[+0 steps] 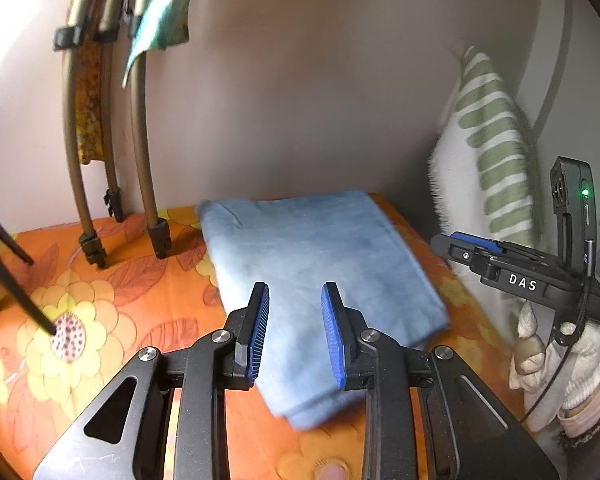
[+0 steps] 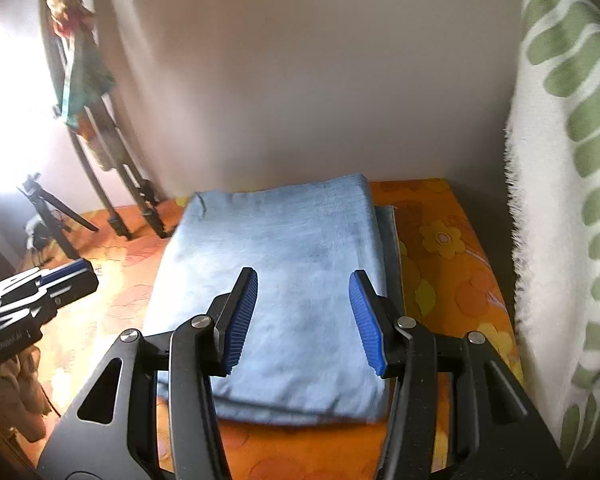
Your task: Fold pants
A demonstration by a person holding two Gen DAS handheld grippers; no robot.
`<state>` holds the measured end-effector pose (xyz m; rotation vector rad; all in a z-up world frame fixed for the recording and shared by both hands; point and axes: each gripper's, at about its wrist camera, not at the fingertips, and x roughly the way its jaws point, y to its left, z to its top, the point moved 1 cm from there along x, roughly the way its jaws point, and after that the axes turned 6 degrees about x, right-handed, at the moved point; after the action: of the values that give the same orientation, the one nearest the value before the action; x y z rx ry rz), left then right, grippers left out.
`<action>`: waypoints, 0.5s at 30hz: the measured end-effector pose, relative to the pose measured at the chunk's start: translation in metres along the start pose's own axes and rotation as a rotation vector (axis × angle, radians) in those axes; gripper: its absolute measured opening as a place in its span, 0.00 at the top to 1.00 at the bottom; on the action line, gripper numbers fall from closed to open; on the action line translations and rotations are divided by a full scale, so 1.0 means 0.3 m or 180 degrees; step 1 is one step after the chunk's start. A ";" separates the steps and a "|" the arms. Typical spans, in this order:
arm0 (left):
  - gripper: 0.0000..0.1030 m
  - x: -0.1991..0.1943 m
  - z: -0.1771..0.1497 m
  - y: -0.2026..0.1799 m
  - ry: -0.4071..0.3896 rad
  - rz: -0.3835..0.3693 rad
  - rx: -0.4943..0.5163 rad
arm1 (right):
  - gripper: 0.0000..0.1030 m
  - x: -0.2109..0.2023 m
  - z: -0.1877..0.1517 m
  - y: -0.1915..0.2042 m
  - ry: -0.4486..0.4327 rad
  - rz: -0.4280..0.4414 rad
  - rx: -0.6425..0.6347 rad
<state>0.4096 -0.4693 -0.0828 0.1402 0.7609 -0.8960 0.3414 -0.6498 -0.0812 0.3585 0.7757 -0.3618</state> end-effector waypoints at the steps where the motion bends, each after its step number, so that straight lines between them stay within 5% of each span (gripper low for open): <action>1: 0.75 -0.026 -0.006 -0.014 0.0002 -0.0008 0.0016 | 0.43 -0.025 -0.006 0.002 -0.0020 -0.0001 0.0014; 7: 0.74 -0.197 -0.049 -0.099 -0.0064 -0.0047 0.0134 | 0.42 -0.227 -0.068 0.025 -0.0125 0.0049 0.0038; 10: 0.56 -0.291 -0.074 -0.138 -0.0116 -0.0092 0.0144 | 0.38 -0.324 -0.111 0.034 -0.0169 0.0086 0.0053; 15: 0.54 -0.432 -0.122 -0.218 -0.0176 -0.0152 0.0254 | 0.34 -0.477 -0.180 0.045 -0.0264 0.0089 0.0069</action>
<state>0.2910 -0.4110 -0.0125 0.1675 0.6798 -0.9724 0.2201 -0.5881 -0.0100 0.3723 0.6855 -0.3569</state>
